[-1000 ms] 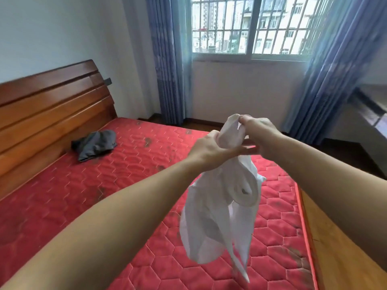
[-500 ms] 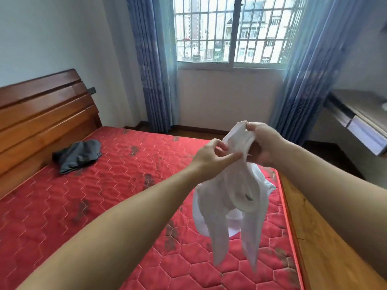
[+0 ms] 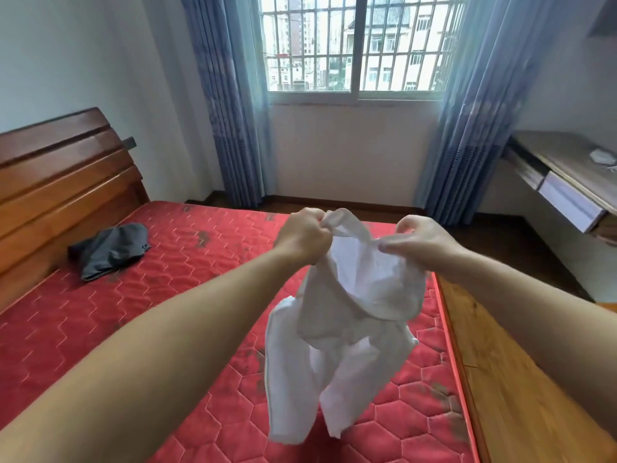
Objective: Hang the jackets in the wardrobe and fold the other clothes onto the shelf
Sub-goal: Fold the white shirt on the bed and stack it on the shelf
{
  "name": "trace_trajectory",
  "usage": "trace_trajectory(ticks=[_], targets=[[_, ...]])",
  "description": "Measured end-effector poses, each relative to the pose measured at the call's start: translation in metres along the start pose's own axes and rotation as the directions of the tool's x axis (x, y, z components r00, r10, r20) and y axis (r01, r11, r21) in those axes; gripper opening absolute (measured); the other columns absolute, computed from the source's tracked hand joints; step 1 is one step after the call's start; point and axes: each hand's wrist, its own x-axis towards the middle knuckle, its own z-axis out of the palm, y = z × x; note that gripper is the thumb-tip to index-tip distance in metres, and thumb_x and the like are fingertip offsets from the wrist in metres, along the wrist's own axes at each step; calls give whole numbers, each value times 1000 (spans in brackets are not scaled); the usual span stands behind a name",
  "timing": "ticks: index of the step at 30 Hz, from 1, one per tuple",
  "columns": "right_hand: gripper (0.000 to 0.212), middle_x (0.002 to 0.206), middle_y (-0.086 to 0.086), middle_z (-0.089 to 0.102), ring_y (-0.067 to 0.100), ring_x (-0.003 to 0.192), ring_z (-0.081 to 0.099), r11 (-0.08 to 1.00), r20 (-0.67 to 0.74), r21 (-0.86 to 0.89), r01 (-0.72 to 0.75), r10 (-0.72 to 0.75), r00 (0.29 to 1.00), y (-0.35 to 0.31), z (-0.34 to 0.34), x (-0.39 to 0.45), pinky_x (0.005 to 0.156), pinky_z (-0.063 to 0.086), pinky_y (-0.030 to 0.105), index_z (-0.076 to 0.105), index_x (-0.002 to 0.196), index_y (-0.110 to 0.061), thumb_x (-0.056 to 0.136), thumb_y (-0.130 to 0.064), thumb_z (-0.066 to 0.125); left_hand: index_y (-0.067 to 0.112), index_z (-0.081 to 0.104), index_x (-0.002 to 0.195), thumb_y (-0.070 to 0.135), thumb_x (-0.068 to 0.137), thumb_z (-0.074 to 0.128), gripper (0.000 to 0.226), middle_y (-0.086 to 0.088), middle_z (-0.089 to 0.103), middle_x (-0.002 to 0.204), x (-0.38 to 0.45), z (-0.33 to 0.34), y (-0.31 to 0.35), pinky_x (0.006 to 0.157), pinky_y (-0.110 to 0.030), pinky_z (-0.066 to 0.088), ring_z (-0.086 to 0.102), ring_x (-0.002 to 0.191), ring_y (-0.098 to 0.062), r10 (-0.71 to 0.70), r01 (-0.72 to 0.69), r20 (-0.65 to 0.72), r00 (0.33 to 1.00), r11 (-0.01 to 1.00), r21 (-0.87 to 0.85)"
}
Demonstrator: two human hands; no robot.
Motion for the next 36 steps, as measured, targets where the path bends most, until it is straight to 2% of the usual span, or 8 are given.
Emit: trace_trajectory(ticks=[3,8,15,18,23,28,33,36], targets=[[62,112,5,47,32,93,59,866,9,-498,39,-40,999,28,23,-8,78,53,40,44,119,-31,67,-36,77,9,54,60,12,83,47,24,-8,59,59,3,-11,4,49,-45,58,67,58,-31,-27,27,-5,1000,998,53],[74,139,7,32,36,121,45,766,-63,-639,-69,38,997,60,43,-12,93,47,44,31,139,-34,74,-25,68,12,68,79,9,76,46,23,-8,68,74,-1,-24,5,54,-43,60,69,64,-28,-33,27,39,999,988,150],[20,77,7,70,29,74,63,978,-267,-205,51,-105,958,15,-8,23,70,53,34,70,82,-24,76,-13,54,21,66,92,16,87,50,18,-7,69,93,18,-60,-4,73,-34,49,61,87,-30,104,-39,-191,976,949,314],[27,62,6,67,20,48,59,905,179,-422,58,20,984,13,-16,23,47,48,25,68,68,-19,83,-7,49,14,68,89,12,87,56,13,-9,71,94,10,-63,-13,62,-27,46,60,75,-21,-78,-60,254,964,867,495],[19,60,7,60,22,57,56,899,123,-410,156,-115,986,8,-40,36,48,42,22,68,69,-13,82,-7,56,23,67,62,9,82,64,24,9,58,57,20,-72,-8,40,-12,36,53,50,-7,-14,-44,139,990,913,407],[24,39,-5,45,13,37,40,772,582,-621,134,340,738,14,-33,39,42,43,21,56,68,-9,85,2,43,20,74,95,7,87,64,18,5,74,77,15,-53,-16,53,-21,49,72,69,-11,-344,-11,511,788,822,570],[21,49,-4,54,8,37,45,600,652,-749,280,592,474,53,22,40,43,47,20,58,74,-8,87,-3,42,17,69,103,5,91,54,22,0,76,85,13,-18,-59,82,-37,56,74,78,-17,-646,21,714,270,746,666],[19,50,3,52,12,35,44,729,646,-675,113,509,570,70,52,62,38,44,19,59,84,-3,85,2,41,9,68,105,2,91,53,22,-2,73,75,36,1,-91,55,-28,56,70,56,-16,-611,31,612,502,719,694]])
